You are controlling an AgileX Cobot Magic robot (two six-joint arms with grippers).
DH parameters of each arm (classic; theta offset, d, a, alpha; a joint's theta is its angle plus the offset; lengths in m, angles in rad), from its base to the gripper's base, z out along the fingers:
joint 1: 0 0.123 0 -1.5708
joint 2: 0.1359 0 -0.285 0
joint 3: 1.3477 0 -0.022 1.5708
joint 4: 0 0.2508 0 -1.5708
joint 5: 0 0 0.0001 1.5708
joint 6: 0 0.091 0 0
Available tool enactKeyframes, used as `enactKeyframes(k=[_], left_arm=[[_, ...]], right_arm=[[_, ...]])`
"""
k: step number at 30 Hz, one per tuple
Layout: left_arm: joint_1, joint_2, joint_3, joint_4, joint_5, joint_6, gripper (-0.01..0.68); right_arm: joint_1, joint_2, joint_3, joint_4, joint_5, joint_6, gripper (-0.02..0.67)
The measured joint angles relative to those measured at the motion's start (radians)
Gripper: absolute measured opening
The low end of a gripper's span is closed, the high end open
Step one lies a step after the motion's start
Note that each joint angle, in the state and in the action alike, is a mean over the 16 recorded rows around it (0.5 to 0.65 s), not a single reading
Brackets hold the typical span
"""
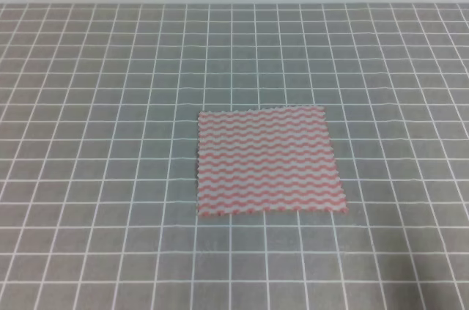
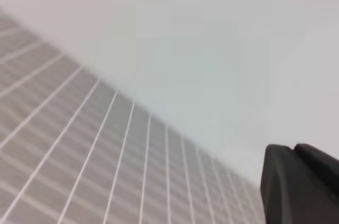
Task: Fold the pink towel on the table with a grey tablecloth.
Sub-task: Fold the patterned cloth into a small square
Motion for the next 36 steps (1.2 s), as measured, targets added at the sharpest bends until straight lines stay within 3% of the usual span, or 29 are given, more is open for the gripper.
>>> enactKeyframes(k=[7,19,28,36], left_arm=[[0.0,0.0,-0.002,-0.034,-0.123,-0.057,0.0],[0.0,0.01,-0.025,-0.045,-0.122,-0.102,0.0],[0.0,0.175,-0.233,0.068,0.088,-0.076,0.0],[-0.011,0.496,-0.516,0.177,0.345,0.072,0.0]], right_arm=[[0.0,0.0,-0.005,0.205,0.035,-0.026,-0.017],[0.0,0.008,-0.01,0.14,0.235,-0.171,-0.017],[0.0,0.171,-0.13,0.057,0.32,-0.403,-0.017],[0.0,0.54,-0.408,-0.057,0.441,-0.61,-0.017]])
